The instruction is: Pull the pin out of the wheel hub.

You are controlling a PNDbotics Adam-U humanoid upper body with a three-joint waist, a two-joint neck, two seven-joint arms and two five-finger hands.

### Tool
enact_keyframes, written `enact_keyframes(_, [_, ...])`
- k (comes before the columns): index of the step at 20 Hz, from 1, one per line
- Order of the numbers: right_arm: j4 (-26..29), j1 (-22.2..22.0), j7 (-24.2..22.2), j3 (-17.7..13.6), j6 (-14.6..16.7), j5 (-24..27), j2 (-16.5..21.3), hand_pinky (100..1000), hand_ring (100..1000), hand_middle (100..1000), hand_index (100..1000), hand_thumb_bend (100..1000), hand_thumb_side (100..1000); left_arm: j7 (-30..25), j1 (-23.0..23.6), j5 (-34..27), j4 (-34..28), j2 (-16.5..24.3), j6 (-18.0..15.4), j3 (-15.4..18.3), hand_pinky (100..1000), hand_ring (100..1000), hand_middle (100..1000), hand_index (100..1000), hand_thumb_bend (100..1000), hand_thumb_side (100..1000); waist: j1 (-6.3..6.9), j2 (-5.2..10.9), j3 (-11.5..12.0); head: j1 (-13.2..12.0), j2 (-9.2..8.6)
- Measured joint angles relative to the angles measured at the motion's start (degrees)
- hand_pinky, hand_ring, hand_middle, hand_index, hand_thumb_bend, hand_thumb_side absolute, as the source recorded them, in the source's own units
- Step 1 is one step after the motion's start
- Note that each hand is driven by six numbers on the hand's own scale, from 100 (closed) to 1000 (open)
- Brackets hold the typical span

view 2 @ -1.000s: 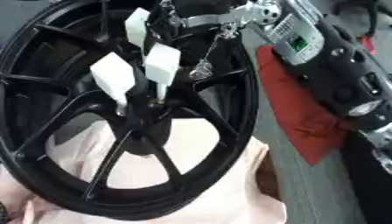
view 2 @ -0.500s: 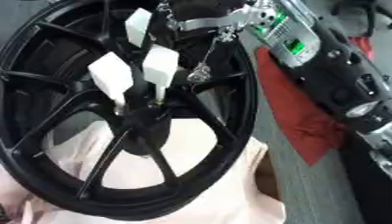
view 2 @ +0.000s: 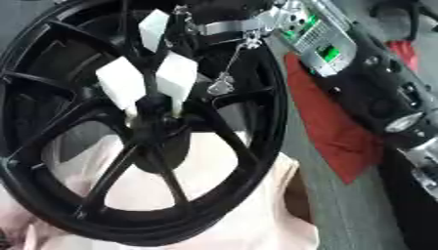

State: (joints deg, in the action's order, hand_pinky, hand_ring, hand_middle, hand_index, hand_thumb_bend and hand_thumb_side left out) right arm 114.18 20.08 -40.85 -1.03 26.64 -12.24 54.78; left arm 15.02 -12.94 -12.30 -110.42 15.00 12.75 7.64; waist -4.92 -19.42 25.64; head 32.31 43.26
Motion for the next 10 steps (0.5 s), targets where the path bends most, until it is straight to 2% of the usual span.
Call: enact_keyframes(10, [0.0, -0.3, -0.3, -0.1, -0.3, 2.0, 0.7, 465, 499, 344, 468, 100, 106, -0.3, 0.0, 0.2, 0.0, 0.0, -0.1, 0.0, 675, 518, 525, 691, 403, 529, 0.03, 0.46, -0.1, 0.1, 0.04])
